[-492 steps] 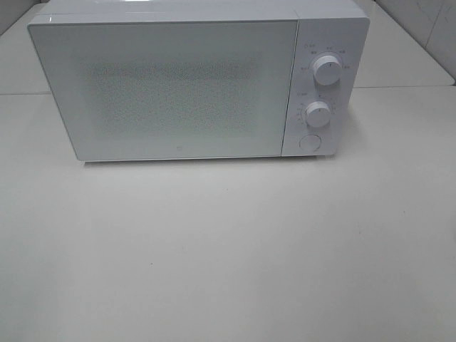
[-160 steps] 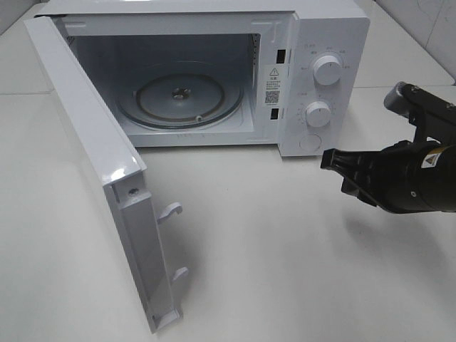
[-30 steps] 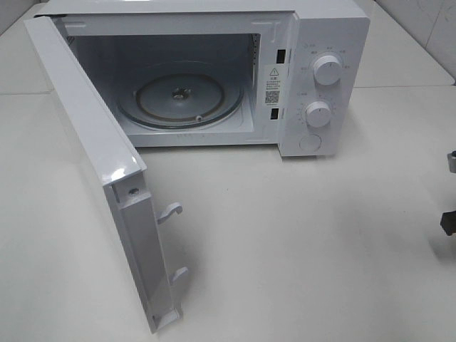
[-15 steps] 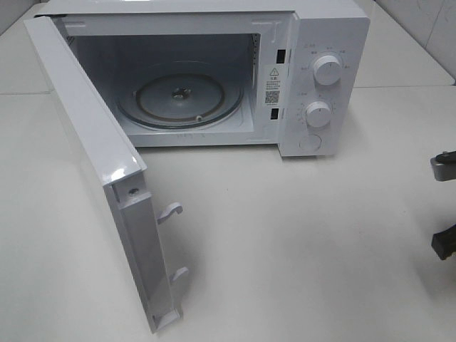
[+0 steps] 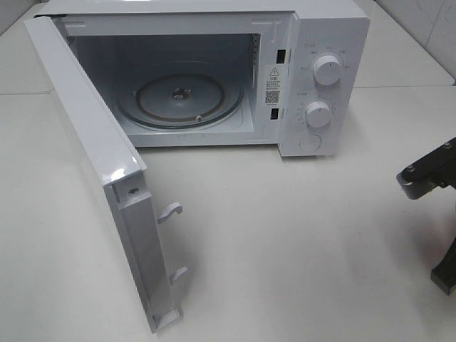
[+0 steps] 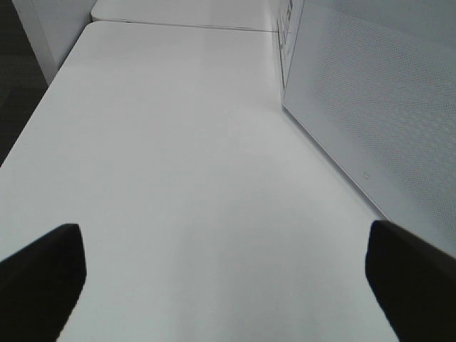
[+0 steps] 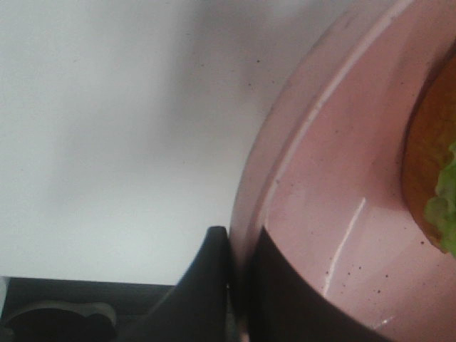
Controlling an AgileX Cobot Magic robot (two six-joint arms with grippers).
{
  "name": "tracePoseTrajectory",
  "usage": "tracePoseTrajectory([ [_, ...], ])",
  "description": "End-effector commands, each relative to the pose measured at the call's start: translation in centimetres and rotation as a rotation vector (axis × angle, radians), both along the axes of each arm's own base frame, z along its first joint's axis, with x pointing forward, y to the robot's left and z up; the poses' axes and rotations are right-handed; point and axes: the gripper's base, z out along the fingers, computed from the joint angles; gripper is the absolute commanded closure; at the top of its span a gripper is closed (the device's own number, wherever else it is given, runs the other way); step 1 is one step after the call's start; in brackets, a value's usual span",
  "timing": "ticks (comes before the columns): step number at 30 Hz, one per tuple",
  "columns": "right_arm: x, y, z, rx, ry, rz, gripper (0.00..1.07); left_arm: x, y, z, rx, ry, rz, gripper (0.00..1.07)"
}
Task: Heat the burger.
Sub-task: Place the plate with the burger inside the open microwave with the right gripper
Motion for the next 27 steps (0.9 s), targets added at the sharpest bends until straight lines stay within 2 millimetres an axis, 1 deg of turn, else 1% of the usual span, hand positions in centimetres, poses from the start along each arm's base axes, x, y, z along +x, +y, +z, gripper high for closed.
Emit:
tracePoseTrajectory([
  [1, -0.6, 0.2, 0.5, -0.061, -0.010, 0.073, 1.07, -0.2, 0.0, 0.1, 0.003, -0.032, 0.001, 0.04],
  [2, -1.3, 0.6, 0.6, -0.061, -0.012, 0.107, 1.07, -0.2, 0.0, 0.1, 0.003, -0.032, 0.001, 0.04],
  [4, -1.6, 0.7, 0.6, -0.061, -0.014, 0.120, 1.07, -0.2, 0.0, 0.1, 0.003, -0.032, 0.001, 0.04],
  [5, -2.2, 1.2, 0.7, -0.057, -0.021, 0.158, 1.07, -0.2, 0.0, 0.1, 0.003, -0.032, 0.001, 0.04],
  [6, -2.5, 1.3, 0.8, -0.055, -0.025, 0.170, 1.07, -0.2, 0.0, 0.1, 0.003, -0.032, 0.001, 0.04],
  [7, -2.5, 1.3, 0.8, -0.055, -0.025, 0.170, 1.07, -0.2, 0.0, 0.1, 0.003, -0.032, 0.001, 0.04],
  [9, -3.2, 2.1, 1.4, -0.042, -0.052, 0.235, 1.07, -0.2, 0.0, 0.1, 0.003, -0.032, 0.001, 0.04],
  [12, -3.4, 2.3, 1.5, -0.041, -0.056, 0.254, 1.07, -0.2, 0.0, 0.1, 0.003, -0.032, 0.001, 0.04],
  [14, -4.2, 3.5, 1.7, -0.051, -0.040, 0.356, 1.07, -0.2, 0.0, 0.1, 0.003, -0.032, 0.001, 0.04],
  [17, -4.4, 3.7, 1.7, -0.052, -0.035, 0.382, 1.07, -0.2, 0.0, 0.1, 0.003, -0.032, 0.001, 0.04],
  [19, -4.9, 4.6, 1.7, -0.061, -0.025, 0.492, 1.07, -0.2, 0.0, 0.1, 0.003, -0.032, 0.001, 0.04],
  [20, -4.9, 4.6, 1.7, -0.061, -0.025, 0.492, 1.07, -0.2, 0.0, 0.1, 0.003, -0.032, 0.001, 0.04],
  [21, -5.0, 4.9, 1.7, -0.075, -0.019, 0.548, 1.07, -0.2, 0.0, 0.1, 0.003, -0.032, 0.001, 0.04],
  [22, -5.0, 4.9, 1.7, -0.075, -0.019, 0.548, 1.07, -0.2, 0.0, 0.1, 0.003, -0.032, 0.001, 0.04],
  [24, -5.1, 5.2, 1.7, -0.083, -0.009, 0.623, 1.07, -0.2, 0.0, 0.1, 0.003, -0.032, 0.001, 0.04],
  [26, -5.0, 5.3, 1.7, -0.081, -0.009, 0.645, 1.07, -0.2, 0.0, 0.1, 0.003, -0.032, 0.001, 0.04],
  [27, -5.0, 5.5, 1.7, -0.077, -0.010, 0.698, 1.07, -0.2, 0.0, 0.1, 0.003, -0.032, 0.001, 0.04],
])
